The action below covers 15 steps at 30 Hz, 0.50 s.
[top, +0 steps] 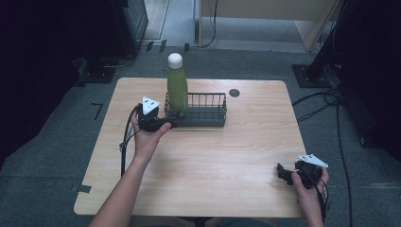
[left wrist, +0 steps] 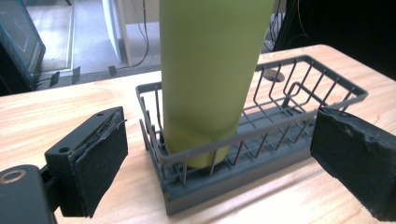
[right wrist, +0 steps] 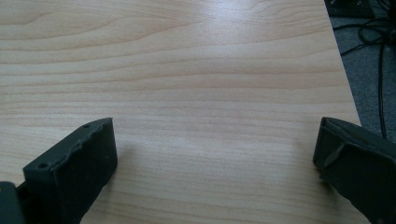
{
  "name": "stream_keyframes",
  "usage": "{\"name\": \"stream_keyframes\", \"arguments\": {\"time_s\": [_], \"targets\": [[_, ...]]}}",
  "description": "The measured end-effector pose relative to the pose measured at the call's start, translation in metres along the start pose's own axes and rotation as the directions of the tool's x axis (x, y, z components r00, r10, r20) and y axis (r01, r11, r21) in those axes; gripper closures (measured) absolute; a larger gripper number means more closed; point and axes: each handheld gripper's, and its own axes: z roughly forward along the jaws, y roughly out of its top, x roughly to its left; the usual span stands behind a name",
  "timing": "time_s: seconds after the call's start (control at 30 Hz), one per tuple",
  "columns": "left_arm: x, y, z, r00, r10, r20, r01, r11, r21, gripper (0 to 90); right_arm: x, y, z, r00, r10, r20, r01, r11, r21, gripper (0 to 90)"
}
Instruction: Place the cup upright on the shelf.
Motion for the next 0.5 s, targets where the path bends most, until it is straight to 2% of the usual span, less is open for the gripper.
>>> {"name": "stream_keyframes", "arguments": {"time_s": [0.33, 0.5], "targets": [[0.006, -0.024, -0.013, 0.9996, -0.023, -0.013, 0.024, 0.9995, 0.019, 4.9, 0.0, 0.0, 0.0, 1.0, 0.0, 0.0, 0.0, 1.0, 0.0, 0.0], [0.014, -0.038, -0.022, 0.9992, -0.03, -0.027, 0.031, 0.9989, 0.036, 4.9, 0.0, 0.0, 0.0, 1.0, -0.003, -0.001, 0.003, 1.0, 0.001, 0.0]]}}
